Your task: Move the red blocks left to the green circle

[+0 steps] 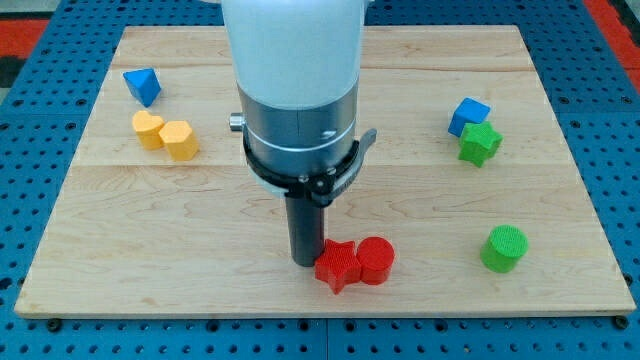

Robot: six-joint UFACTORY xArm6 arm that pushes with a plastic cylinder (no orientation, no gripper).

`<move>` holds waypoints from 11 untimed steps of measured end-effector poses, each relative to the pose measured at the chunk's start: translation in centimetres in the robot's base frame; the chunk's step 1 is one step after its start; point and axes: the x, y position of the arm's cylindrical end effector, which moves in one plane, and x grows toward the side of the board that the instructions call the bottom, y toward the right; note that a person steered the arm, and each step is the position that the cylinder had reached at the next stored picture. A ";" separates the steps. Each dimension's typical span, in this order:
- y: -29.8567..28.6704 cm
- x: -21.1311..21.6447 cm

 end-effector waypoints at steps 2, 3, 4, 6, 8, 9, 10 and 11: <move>-4.4 1.6; -6.5 4.0; -4.2 3.8; 3.9 0.1; 9.5 -2.0; 12.0 -3.0; 10.9 -3.5; 7.4 -8.1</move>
